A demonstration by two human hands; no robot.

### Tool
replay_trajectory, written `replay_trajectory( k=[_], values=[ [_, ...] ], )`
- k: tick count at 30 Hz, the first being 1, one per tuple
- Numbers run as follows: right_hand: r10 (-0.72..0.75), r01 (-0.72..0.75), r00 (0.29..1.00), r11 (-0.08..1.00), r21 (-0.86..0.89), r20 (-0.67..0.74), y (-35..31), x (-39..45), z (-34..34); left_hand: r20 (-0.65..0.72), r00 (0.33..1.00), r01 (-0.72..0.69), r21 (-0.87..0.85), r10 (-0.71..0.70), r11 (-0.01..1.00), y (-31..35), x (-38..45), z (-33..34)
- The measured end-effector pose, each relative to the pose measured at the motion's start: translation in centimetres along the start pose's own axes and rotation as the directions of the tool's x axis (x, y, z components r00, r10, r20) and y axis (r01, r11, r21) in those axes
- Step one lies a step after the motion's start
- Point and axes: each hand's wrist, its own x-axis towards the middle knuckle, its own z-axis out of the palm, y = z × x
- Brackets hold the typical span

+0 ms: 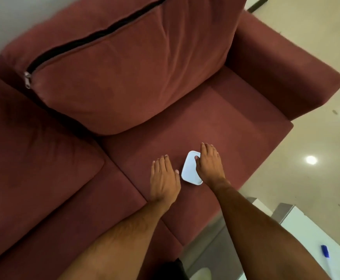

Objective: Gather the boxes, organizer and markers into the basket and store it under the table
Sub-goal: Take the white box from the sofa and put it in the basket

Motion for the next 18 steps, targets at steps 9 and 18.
replay_trajectory(
  k=[9,18],
  values=[
    [-0.085,0.065,0.971,0.993,0.095,0.226,2.3,5.1,3.2,0.382,0.824,0.554,-0.392,-0.418,0.734,3.5,1.6,7.7],
    [0.051,-0.101,0.977,0.965,0.241,0.207,1.9,4.6,4.9,0.668,0.613,0.748,-0.662,-0.422,0.038,4.8,4.7,7.3]
  ],
)
